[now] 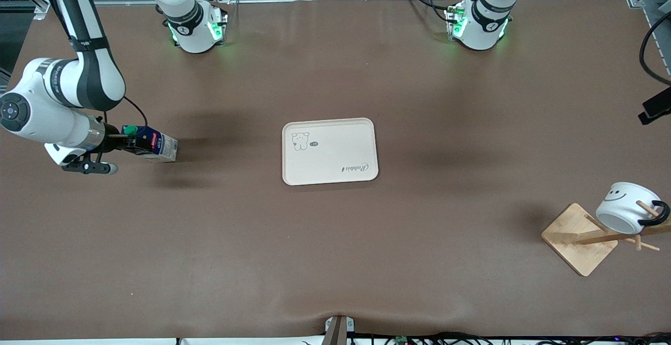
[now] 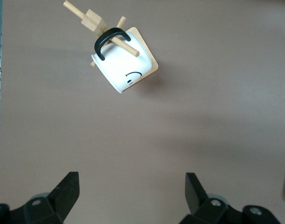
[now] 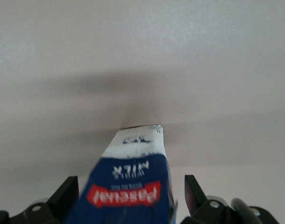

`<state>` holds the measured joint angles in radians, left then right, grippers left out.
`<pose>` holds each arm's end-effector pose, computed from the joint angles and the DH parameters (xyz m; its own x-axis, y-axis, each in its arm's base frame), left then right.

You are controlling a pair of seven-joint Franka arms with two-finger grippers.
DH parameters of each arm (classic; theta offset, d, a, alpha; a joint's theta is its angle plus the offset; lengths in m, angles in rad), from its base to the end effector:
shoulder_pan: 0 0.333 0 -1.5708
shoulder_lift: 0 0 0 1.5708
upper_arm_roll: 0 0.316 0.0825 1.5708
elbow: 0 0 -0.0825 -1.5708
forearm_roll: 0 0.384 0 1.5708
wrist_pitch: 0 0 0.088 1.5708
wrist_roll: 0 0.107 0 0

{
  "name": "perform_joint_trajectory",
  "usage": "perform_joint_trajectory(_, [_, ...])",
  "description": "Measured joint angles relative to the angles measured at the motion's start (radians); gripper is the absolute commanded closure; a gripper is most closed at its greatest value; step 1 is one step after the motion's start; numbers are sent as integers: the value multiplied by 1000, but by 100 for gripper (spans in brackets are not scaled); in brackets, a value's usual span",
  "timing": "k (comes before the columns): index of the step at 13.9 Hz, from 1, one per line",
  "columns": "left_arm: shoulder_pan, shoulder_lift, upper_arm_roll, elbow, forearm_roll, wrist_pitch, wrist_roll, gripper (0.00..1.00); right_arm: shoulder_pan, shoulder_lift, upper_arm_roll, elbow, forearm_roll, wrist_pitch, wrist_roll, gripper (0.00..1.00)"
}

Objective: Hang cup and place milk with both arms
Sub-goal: 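Hang the mug on the stand while the right gripper carries milk, then set the milk carton on the table and open the right gripper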

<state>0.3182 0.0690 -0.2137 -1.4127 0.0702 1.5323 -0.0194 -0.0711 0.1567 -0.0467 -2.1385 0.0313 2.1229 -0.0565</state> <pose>0.5675 0.0724 0.6575 0.9904 0.1273 0.0533 0.1302 -0.9900 -0.0542 0.5379 -0.0620 0.3192 0.9824 -0.0766 -0.1702 -0.0822 -0.9963 -0.0258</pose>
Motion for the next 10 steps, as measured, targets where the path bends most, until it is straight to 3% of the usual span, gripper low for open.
perform_joint_trajectory(4, [-138, -73, 193, -84, -79, -6, 60, 0, 0, 7, 1, 107, 0, -86, 0, 0])
perform_joint_trajectory(10, [-250, -174, 208, -195, -80, -4, -26, 0, 7, 34, 23, 425, 0, -260, 0, 0])
